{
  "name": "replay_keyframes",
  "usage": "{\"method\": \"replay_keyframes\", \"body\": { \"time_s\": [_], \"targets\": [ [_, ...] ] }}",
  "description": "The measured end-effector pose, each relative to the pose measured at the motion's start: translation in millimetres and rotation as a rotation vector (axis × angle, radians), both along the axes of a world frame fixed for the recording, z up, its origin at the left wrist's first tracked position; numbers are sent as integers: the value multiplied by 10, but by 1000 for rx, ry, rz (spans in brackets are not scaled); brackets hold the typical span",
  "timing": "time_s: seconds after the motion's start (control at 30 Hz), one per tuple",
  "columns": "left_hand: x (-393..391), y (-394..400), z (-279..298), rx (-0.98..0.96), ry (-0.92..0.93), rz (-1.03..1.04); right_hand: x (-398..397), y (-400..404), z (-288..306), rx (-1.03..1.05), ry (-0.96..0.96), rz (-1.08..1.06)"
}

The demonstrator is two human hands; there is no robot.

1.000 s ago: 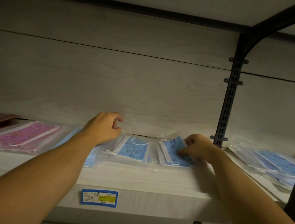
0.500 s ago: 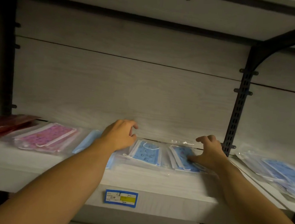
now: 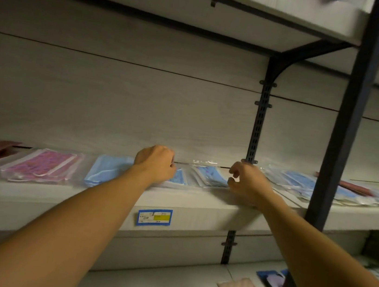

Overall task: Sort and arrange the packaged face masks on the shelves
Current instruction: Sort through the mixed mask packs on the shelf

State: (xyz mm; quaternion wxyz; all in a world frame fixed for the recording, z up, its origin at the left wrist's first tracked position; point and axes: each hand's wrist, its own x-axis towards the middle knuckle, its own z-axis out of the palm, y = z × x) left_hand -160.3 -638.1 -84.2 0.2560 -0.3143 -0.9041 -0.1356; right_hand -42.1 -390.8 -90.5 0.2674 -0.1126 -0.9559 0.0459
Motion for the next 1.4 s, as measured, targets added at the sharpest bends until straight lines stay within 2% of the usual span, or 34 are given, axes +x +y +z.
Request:
{"method": "replay_keyframes", "body": {
  "time_s": [0.3, 0.6, 0.8, 1.07, 1.4],
  "targets": [
    [499, 261, 138, -65, 12, -131, 538, 68, 116, 45, -151, -99],
    [1038, 576, 186, -103, -59, -99, 1109, 351, 158, 69, -141, -53],
    [1559, 990, 185, -109, -51, -99, 1640, 760, 230, 30, -121, -36],
    [2292, 1703, 244, -111, -22, -105, 2382, 1375, 280, 78, -94, -38],
    [2921, 2485, 162, -101, -60, -161, 3114, 2214, 170, 134, -261, -129]
  ]
}}
